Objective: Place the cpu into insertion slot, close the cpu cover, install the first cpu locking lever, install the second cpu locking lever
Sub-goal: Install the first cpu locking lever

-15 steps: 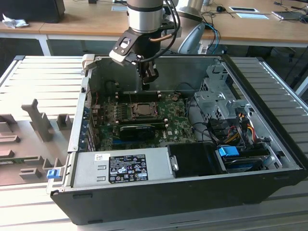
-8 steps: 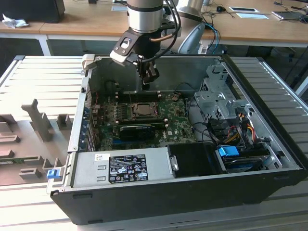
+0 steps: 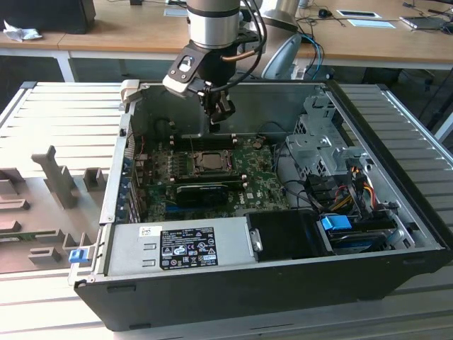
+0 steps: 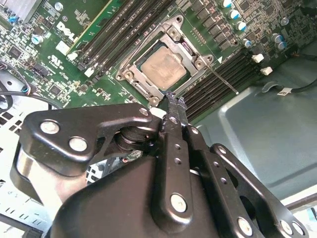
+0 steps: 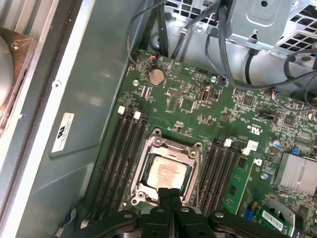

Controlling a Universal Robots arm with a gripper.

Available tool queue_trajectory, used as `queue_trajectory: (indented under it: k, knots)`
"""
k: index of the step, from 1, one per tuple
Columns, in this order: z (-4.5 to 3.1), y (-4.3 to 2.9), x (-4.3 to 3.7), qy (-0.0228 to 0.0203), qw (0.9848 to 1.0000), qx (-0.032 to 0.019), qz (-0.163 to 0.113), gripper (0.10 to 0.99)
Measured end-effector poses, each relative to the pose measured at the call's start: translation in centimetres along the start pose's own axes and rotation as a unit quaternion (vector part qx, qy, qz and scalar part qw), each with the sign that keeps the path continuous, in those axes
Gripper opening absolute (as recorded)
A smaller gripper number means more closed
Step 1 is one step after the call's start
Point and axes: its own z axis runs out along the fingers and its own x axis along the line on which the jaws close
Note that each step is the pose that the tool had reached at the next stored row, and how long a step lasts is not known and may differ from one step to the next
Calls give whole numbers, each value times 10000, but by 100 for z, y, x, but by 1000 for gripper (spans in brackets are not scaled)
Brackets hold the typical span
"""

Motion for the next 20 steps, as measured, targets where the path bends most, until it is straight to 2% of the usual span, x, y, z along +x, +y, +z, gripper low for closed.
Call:
queue_trajectory:
  k: [12, 20]
  knots:
    - [0, 0, 0, 12, 9997, 2, -254, 106]
    - [0, 0, 0, 22, 9989, 4, -478, 106]
